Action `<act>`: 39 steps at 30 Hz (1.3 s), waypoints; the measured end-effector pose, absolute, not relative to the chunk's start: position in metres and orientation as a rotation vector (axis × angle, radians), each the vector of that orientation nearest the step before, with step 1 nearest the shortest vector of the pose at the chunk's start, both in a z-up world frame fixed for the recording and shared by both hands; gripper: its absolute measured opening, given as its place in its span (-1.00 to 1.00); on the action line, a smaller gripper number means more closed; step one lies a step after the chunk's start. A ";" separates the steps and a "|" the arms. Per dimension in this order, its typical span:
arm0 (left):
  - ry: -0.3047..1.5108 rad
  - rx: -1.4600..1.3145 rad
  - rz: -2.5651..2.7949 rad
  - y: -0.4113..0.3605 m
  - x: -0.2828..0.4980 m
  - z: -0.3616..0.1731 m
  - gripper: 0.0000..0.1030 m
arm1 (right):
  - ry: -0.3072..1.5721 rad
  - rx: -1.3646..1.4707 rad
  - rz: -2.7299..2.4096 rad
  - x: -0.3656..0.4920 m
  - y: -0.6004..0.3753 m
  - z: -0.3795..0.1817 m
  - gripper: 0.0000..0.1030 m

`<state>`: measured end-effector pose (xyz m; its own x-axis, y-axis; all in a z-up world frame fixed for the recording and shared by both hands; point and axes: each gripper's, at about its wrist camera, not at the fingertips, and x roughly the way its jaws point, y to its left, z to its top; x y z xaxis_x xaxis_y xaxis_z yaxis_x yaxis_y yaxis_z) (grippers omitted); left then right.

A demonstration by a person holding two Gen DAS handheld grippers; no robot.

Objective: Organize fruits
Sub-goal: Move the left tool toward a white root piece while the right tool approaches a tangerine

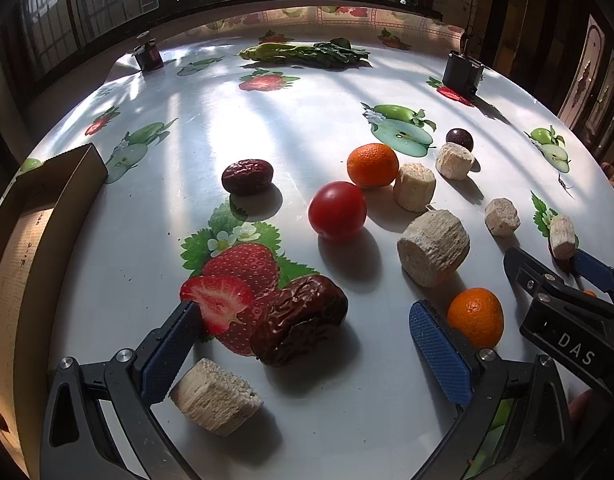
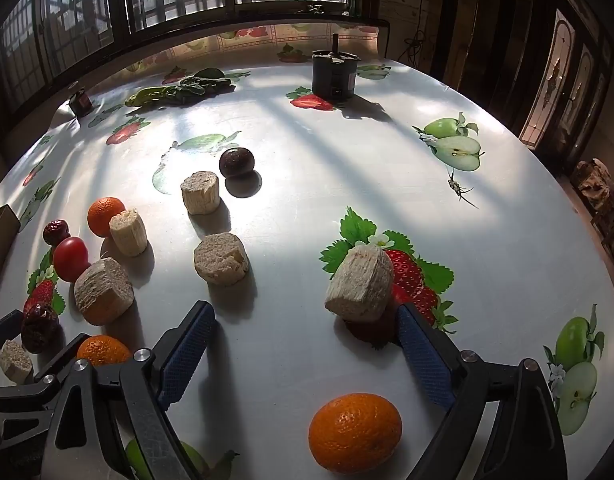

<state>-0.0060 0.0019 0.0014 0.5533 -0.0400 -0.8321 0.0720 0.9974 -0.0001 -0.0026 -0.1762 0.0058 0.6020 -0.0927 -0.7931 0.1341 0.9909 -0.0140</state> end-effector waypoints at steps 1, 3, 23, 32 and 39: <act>0.985 0.038 -0.074 0.002 -0.006 0.002 1.00 | 0.916 0.048 -0.132 -0.002 -0.176 0.006 0.83; 0.996 0.051 -0.092 0.003 -0.007 0.003 1.00 | 0.916 0.049 -0.131 -0.002 -0.176 0.006 0.83; 0.839 -0.035 -0.122 0.048 -0.093 0.075 0.54 | 0.939 0.047 -0.113 -0.002 -0.179 0.005 0.83; 0.813 -0.041 -0.169 0.057 -0.109 0.086 0.54 | 0.972 0.052 -0.144 -0.012 -0.176 0.008 0.83; 0.665 -0.115 -0.044 0.126 -0.122 0.138 0.54 | 0.837 0.126 -0.086 -0.045 -0.190 0.056 0.81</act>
<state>-0.1215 0.1259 0.1379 0.7862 -0.0778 -0.6131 0.0042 0.9927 -0.1206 -0.0448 -0.1896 0.0561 0.6671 -0.0267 -0.7445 0.1256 0.9891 0.0771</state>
